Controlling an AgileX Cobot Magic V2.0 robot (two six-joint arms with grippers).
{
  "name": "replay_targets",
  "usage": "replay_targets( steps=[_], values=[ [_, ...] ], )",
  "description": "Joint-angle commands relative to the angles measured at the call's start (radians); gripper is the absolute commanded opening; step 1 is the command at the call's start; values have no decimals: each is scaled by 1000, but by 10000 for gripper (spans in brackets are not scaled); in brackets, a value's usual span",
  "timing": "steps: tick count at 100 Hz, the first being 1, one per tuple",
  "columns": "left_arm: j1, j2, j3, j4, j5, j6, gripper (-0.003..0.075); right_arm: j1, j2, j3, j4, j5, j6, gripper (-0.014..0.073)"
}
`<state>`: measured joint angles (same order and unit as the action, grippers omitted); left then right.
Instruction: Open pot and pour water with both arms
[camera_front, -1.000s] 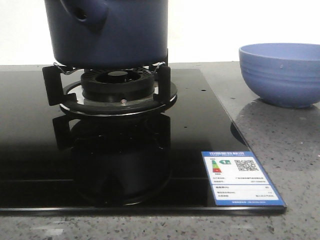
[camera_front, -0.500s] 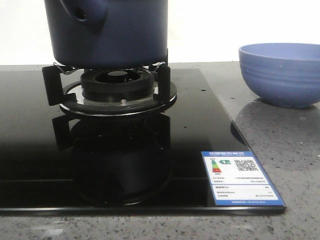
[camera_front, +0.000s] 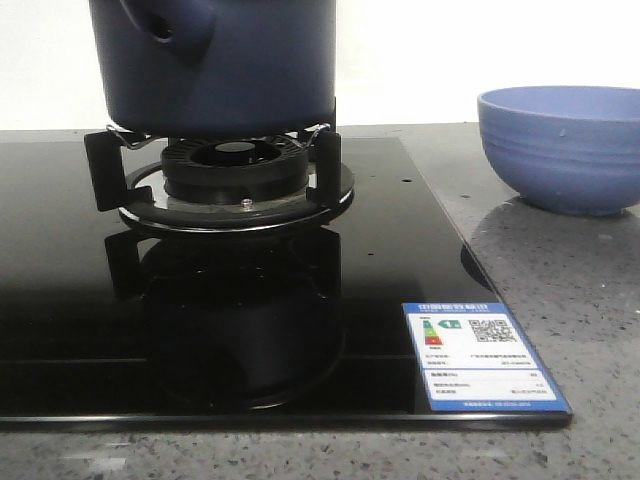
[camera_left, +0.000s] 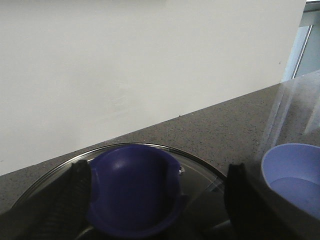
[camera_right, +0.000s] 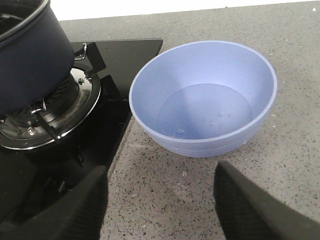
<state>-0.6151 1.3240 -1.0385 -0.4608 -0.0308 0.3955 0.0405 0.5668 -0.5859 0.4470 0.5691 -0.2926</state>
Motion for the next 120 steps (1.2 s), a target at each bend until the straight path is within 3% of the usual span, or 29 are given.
replay_targets(
  steps=[1,26,87,120],
  values=[
    [3,-11,-38,3,-64,-1,514,4,11,-33,17,-55,-10,416],
    [45,-5,-38,7,-53,-1,514,4,11,-33,17,-55,-10,416],
    [39,-5,-38,45,16,-1,514,4,11,-33,17,-55,-10,416],
    [39,27,-38,69,-13,-1,513,4,11,-33,17,-55,-10,416]
  ],
)
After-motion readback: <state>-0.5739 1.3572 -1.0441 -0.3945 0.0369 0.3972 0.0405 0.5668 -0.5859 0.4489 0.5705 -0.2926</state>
